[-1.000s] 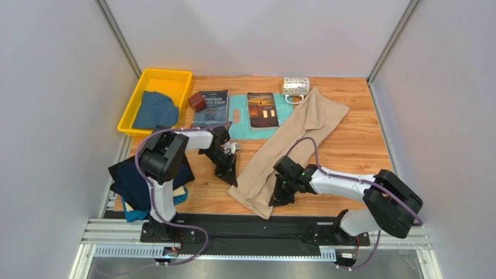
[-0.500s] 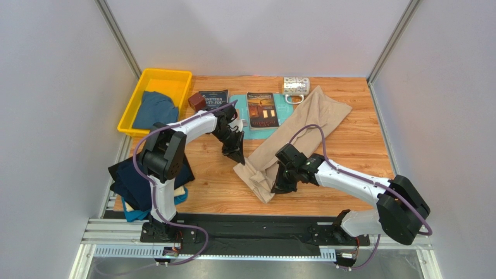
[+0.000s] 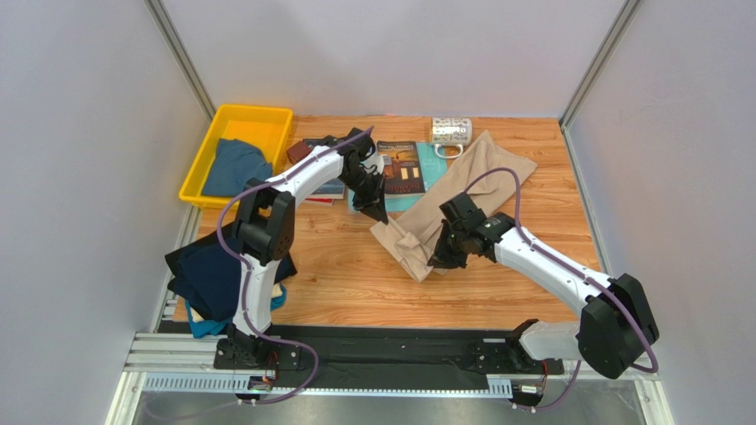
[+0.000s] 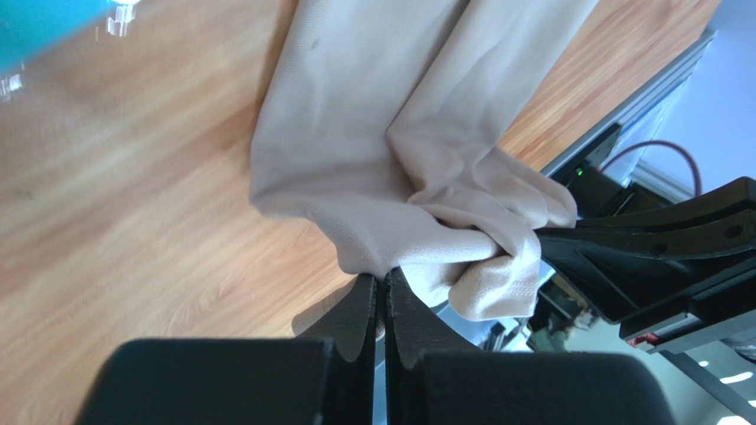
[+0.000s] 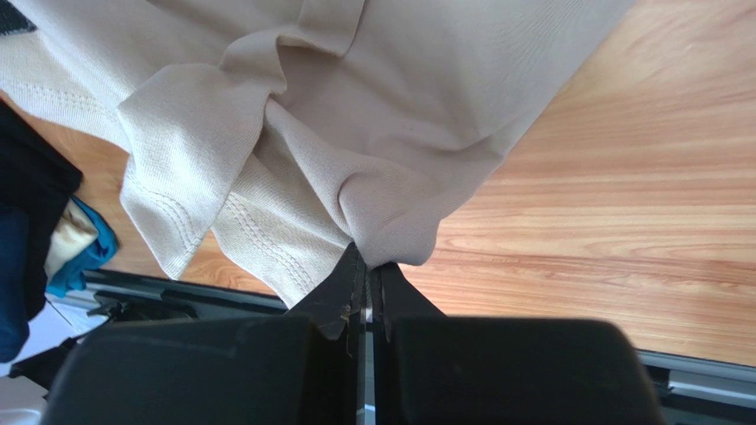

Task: Fold and stack the t-shirts
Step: Fold the tshirt

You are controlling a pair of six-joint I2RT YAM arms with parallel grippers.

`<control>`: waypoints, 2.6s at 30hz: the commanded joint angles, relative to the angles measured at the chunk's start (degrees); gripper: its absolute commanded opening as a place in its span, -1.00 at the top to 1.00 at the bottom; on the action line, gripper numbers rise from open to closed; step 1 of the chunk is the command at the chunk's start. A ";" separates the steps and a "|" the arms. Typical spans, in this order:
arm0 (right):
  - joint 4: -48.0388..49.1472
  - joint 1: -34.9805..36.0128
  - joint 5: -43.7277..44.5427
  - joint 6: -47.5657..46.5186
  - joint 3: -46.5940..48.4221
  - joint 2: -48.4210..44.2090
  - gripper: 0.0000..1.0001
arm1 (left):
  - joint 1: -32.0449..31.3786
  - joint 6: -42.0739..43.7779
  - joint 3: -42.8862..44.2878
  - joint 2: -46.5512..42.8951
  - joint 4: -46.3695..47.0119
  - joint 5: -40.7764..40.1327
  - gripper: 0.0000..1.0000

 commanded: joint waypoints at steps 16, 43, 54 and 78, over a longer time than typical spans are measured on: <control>-8.17 -9.99 7.43 -9.12 8.96 5.02 1.00 | -4.09 -8.12 22.94 13.44 6.49 0.51 1.00; -2.99 -13.59 14.73 -12.10 10.71 15.21 1.00 | -5.94 -8.83 29.19 25.04 17.58 6.14 1.00; -0.61 -14.21 14.99 -12.28 12.20 17.32 0.57 | -3.83 -8.92 30.78 28.03 17.58 4.73 0.25; -7.19 -17.20 6.39 -12.37 14.23 11.62 0.25 | 4.26 -8.57 1.88 2.46 22.76 6.84 0.02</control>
